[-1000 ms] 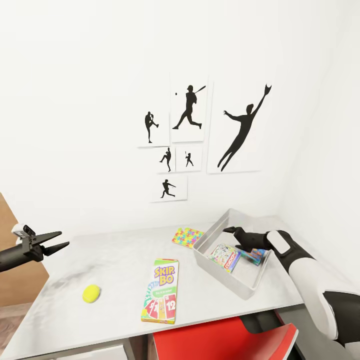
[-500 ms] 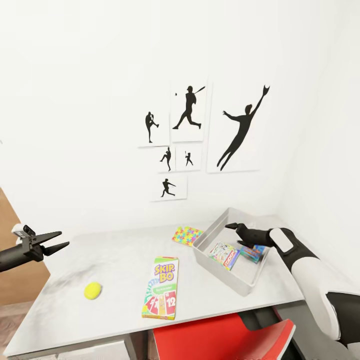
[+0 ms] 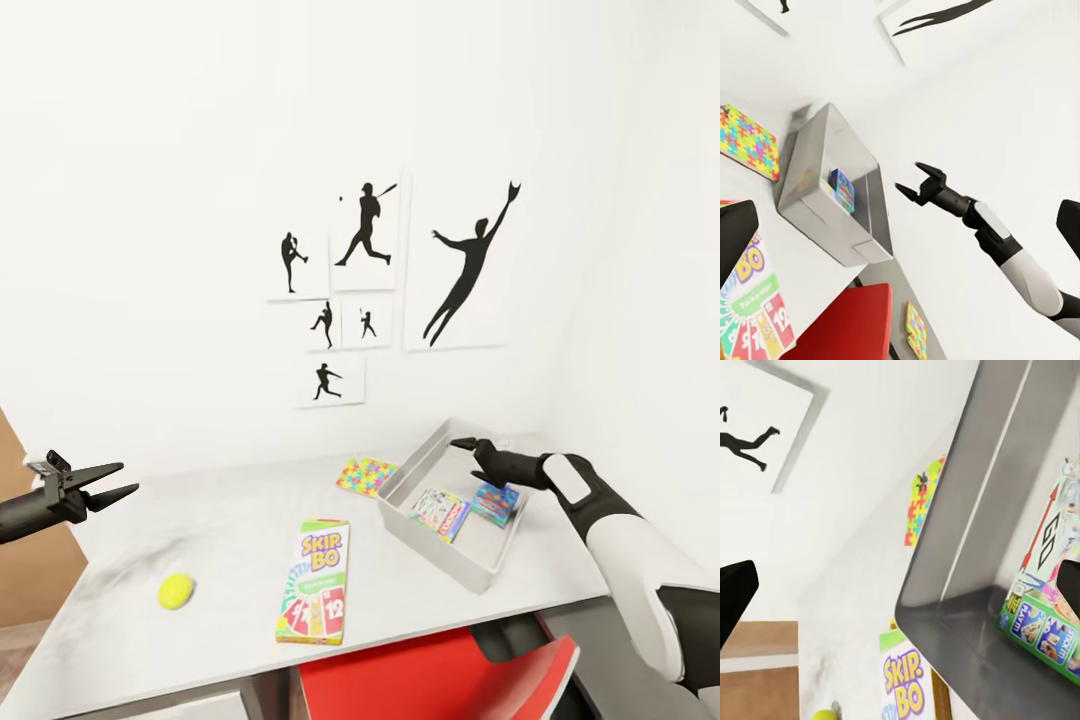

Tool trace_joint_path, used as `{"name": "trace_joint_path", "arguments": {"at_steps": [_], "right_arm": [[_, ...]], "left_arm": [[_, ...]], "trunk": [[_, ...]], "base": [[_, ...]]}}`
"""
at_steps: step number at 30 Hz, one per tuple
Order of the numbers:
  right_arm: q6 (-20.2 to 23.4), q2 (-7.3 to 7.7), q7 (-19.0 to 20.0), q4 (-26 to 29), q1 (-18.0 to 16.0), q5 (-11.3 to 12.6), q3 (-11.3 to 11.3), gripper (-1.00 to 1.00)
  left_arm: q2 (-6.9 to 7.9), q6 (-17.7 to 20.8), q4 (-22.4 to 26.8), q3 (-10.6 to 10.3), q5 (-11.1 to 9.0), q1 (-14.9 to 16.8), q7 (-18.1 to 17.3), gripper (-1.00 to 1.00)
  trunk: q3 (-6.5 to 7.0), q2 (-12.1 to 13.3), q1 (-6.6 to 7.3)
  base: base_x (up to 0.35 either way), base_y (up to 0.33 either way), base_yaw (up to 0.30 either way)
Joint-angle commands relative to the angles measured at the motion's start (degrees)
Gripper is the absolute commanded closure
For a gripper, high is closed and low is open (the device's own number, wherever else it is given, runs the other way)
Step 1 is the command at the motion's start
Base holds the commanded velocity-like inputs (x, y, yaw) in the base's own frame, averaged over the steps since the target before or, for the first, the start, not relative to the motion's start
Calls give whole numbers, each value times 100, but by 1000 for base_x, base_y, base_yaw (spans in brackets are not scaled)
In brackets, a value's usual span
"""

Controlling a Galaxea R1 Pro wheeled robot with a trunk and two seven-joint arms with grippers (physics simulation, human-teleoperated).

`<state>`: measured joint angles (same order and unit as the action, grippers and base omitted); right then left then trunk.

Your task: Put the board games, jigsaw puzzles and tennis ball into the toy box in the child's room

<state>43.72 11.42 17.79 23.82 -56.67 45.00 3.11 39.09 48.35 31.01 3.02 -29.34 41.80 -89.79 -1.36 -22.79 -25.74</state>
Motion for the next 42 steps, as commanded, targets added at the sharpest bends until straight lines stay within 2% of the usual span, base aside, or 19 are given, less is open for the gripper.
{"name": "trace_joint_path", "arguments": {"at_steps": [1, 5, 10, 14, 23, 39, 42], "right_arm": [[34, 1, 21, 26, 0, -26, 34, -100], [40, 13, 35, 126, 20, -17, 121, -100], [58, 17, 150, 167, 53, -16, 548, -100], [64, 18, 281, 173, 94, -17, 673, -100], [39, 9, 495, 255, 160, -20, 702, -100], [58, -51, 537, 294, 138, -18, 689, -100], [59, -82, 541, 509, 252, -18, 680, -100]], "left_arm": [[2, 61, 1, -4, -2, 4, -21, -100], [4, 61, 1, -4, -2, 4, -21, -100], [53, 63, 1, -4, -8, 4, -21, -100], [74, 68, 1, 0, -14, 4, -21, -100], [88, 96, -1, 10, -12, 4, -21, -100], [82, 114, 1, 13, -17, 4, -21, -100], [83, 114, 1, 12, -19, 4, -21, -100]], "trunk": [[-5, -13, -4], [30, -13, -4], [73, -13, -4], [107, -13, -4], [134, -13, -4], [135, -13, -4], [135, -13, -4]], "base": [[0, 0, -121], [0, 0, -145], [0, 0, -166], [0, 0, -171], [0, 0, -66], [0, 0, -1], [-119, 0, 0]]}}
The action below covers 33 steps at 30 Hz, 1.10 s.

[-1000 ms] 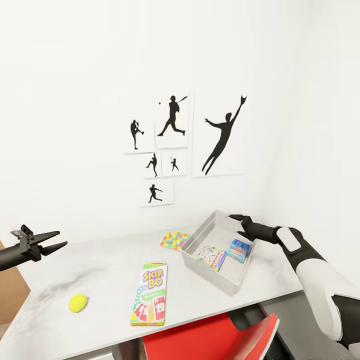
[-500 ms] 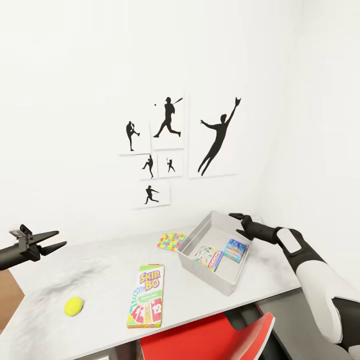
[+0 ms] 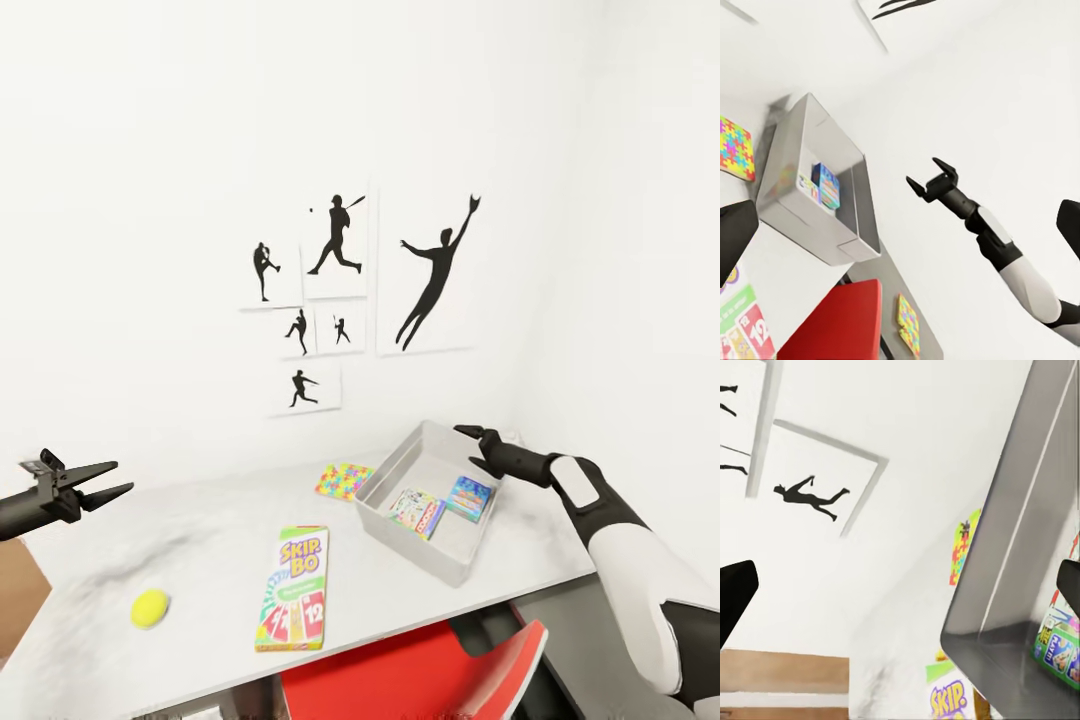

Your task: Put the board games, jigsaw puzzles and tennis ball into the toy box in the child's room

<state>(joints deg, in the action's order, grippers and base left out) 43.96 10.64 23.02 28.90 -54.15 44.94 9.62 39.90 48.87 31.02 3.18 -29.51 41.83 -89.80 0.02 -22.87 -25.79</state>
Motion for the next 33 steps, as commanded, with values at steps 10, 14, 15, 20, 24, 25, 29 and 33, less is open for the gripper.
{"name": "trace_joint_path", "arguments": {"at_steps": [10, 14, 15, 20, 24, 25, 29, 33], "right_arm": [[367, -24, -3, 2208, 1183, 6, -14, -100], [495, -25, 6, 2584, 1459, 111, 0, -100], [509, -22, 7, 2635, 1518, 181, 2, -100], [519, -14, 45, 2749, 1714, 326, 8, -100], [514, -7, 347, 3052, 1924, 350, 12, -100], [509, -5, 470, 3187, 1990, 344, 13, -100], [489, 13, 676, 3440, 2136, 338, 17, -100], [467, -9, 732, 3482, 2192, 305, 13, -100]], "left_arm": [[0, 61, 1, -8, -5, 0, -20, -100], [-2, 61, 12, -14, -7, 0, -20, -100], [-1, 61, 14, -15, -8, 0, -20, -100], [0, 61, 18, -12, -10, 0, -20, -100], [0, 58, 22, -11, -8, 0, -20, -100], [0, 52, 24, -11, -9, 0, -20, -100], [-4, 46, 26, -11, -8, 0, -20, -100], [1, 44, 27, -11, -5, 0, -20, -100]], "trunk": [[-3, -5, 1], [-3, -5, 1], [-3, -5, 1], [-3, -5, 1], [-3, -5, 1], [-3, -5, 1], [-3, -5, 1], [-3, -5, 1]], "base": [[-82, 1, 0], [-182, 62, 0], [-176, 59, 0], [-77, 26, -1], [-16, 5, -112], [-30, 2, -208], [-160, 17, -242], [-175, 22, -255]]}}
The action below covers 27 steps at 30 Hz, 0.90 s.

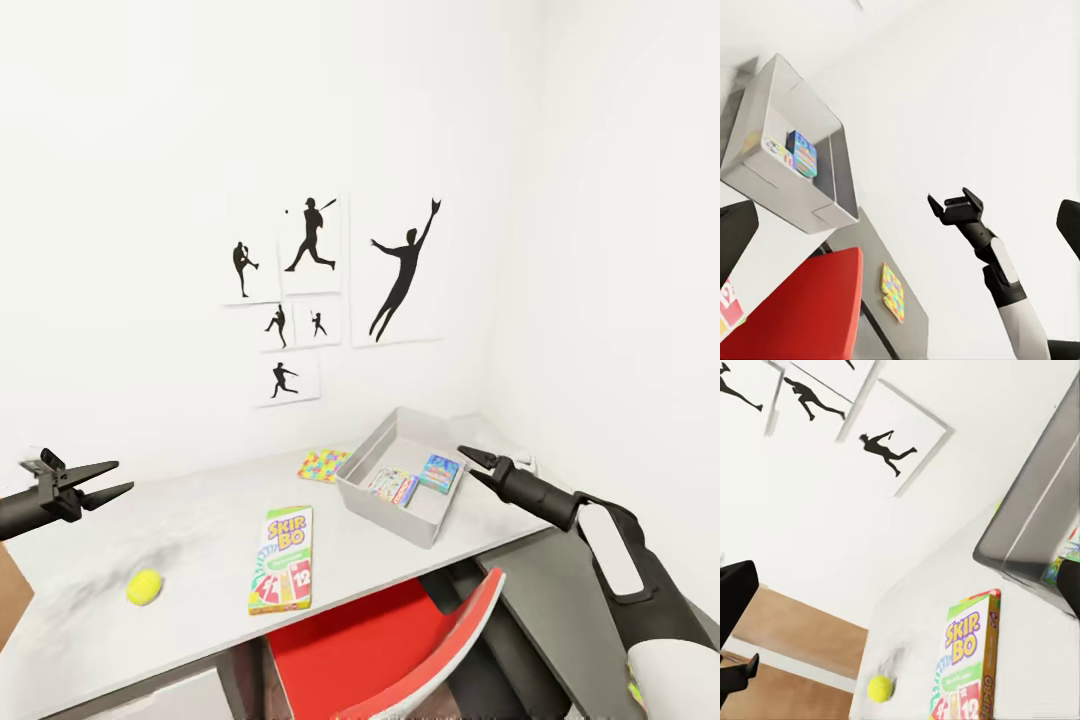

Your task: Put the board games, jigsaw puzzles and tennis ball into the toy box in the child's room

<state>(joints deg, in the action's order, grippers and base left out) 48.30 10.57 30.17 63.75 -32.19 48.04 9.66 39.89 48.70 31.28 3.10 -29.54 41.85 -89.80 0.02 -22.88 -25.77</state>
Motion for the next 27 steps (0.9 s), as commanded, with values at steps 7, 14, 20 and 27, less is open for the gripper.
{"name": "trace_joint_path", "arguments": {"at_steps": [7, 14, 20, 27], "right_arm": [[14, 33, 24, -17, 11, -21, 15, -100], [11, 4, 2, -20, 11, -22, 11, -100], [-2, -10, -16, -20, 11, -30, 1, -100], [-95, -11, -16, -20, 11, -31, -7, -100]], "left_arm": [[10, 60, 1, -3, 1, -1, -20, -100], [10, 60, 1, -3, 1, -1, -20, -100], [10, 60, 1, -3, 1, -1, -20, -100], [10, 60, 0, -3, 1, -1, -20, -100]], "trunk": [[-3, -4, -1], [-3, -4, -1], [-3, -4, -1], [-3, -4, -1]], "base": [[-30, 3, -71], [-125, 14, -3], [-52, 6, -40], [-6, 1, -188]]}}
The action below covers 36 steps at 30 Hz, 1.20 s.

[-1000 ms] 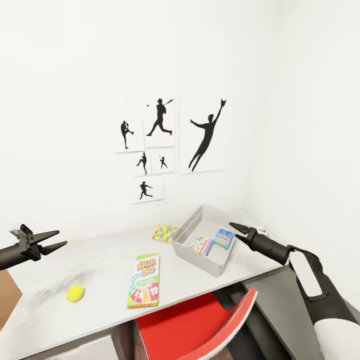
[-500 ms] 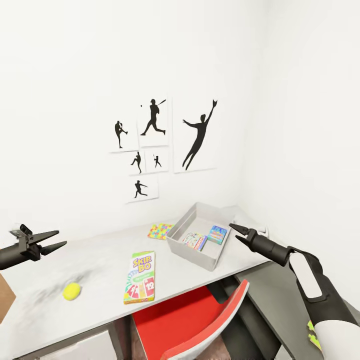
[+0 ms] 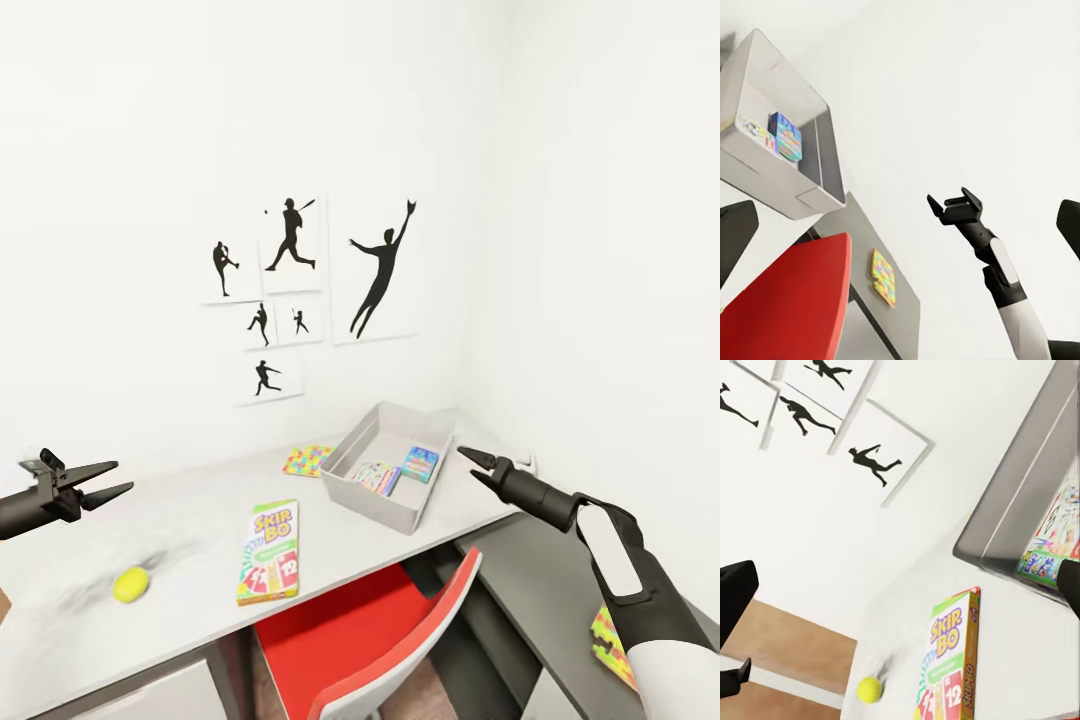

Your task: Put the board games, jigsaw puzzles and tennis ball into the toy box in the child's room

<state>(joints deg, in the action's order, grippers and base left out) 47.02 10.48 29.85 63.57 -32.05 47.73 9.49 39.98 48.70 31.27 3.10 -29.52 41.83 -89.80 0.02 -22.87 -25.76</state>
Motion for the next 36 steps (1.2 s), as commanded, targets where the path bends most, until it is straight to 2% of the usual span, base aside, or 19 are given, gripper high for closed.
{"name": "trace_joint_path", "arguments": {"at_steps": [1, 23, 36], "right_arm": [[-11, -2, 17, -2, -3, 0, 9, -100], [-130, -12, -5, -2, -3, -3, -14, -100], [-149, -11, -44, -6, -3, 15, -16, -100]], "left_arm": [[1, 61, 1, -2, -1, 0, -20, -100], [-8, 54, 2, -10, -9, 0, -20, -100], [-28, 52, 1, -11, -10, 0, -20, -100]], "trunk": [[-3, -4, -2], [-3, -4, -2], [-3, -4, -2]], "base": [[-1, 0, -66], [0, 0, -9], [-46, 0, -229]]}}
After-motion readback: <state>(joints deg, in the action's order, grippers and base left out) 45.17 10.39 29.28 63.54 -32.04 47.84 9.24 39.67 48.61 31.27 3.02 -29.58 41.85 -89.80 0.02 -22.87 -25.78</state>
